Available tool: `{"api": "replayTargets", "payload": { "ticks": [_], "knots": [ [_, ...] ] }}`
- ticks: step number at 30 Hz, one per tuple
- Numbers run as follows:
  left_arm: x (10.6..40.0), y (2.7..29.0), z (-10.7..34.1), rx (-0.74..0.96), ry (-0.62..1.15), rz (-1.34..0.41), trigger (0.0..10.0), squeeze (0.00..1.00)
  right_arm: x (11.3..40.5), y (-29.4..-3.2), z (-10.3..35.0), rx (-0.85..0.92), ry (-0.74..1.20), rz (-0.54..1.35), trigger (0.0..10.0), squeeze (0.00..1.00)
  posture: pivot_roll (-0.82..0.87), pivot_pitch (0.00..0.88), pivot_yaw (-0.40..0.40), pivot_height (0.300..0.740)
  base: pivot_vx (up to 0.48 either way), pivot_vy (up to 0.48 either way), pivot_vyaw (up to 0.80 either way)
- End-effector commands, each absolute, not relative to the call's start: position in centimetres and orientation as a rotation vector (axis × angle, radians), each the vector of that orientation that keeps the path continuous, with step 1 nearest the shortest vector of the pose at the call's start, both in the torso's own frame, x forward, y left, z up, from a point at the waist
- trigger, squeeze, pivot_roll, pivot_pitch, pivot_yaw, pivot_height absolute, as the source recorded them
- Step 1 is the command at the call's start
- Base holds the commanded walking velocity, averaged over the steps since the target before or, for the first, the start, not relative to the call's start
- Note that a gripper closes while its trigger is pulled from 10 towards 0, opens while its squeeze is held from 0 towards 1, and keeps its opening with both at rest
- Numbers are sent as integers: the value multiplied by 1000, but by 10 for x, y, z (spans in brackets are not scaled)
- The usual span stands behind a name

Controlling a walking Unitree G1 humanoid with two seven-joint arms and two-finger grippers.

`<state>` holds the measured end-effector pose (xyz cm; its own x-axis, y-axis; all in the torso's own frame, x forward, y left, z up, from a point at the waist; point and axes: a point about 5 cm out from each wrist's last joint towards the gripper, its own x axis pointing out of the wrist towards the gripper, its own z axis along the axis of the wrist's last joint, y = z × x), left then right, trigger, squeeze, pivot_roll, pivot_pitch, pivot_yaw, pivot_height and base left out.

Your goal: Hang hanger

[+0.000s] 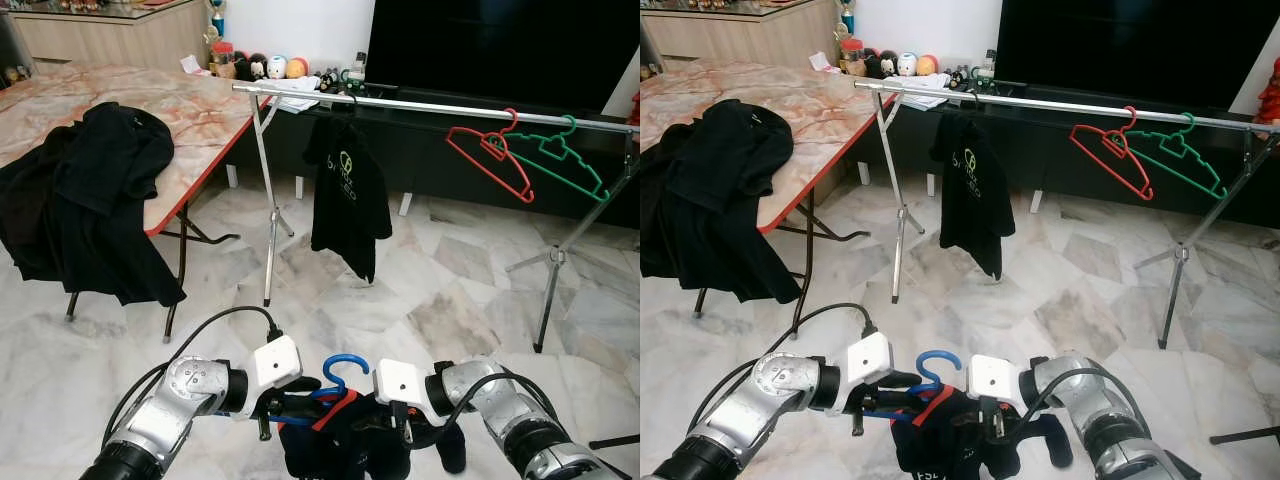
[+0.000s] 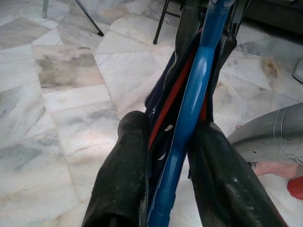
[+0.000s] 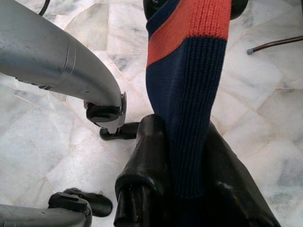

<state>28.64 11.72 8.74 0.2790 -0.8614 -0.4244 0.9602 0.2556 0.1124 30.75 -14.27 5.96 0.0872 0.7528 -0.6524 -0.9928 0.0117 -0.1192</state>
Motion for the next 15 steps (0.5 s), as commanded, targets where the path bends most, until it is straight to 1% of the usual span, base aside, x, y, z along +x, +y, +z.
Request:
{"api": "replayTargets", "payload": {
  "ticks": [1, 7, 10, 15],
  "knots": [
    [289, 118, 94, 398, 279, -1271, 10000, 1000, 304, -145, 55, -657, 483, 1439, 0, 0, 107, 59, -24, 740, 0, 0, 0],
    [282, 122, 93, 389, 306, -1318, 10000, 1000, 301, -147, 49, -679, 506, 1427, 0, 0, 110, 59, -24, 740, 0, 0, 0],
    [278, 126, 91, 408, 333, -1354, 10000, 1000, 297, -151, 43, -733, 539, 1432, 0, 0, 108, 56, -24, 740, 0, 0, 0],
    [276, 125, 93, 391, 330, -1361, 10000, 1000, 299, -156, 43, -750, 541, 1386, 0, 0, 106, 55, -28, 740, 0, 0, 0]
  ]
}}
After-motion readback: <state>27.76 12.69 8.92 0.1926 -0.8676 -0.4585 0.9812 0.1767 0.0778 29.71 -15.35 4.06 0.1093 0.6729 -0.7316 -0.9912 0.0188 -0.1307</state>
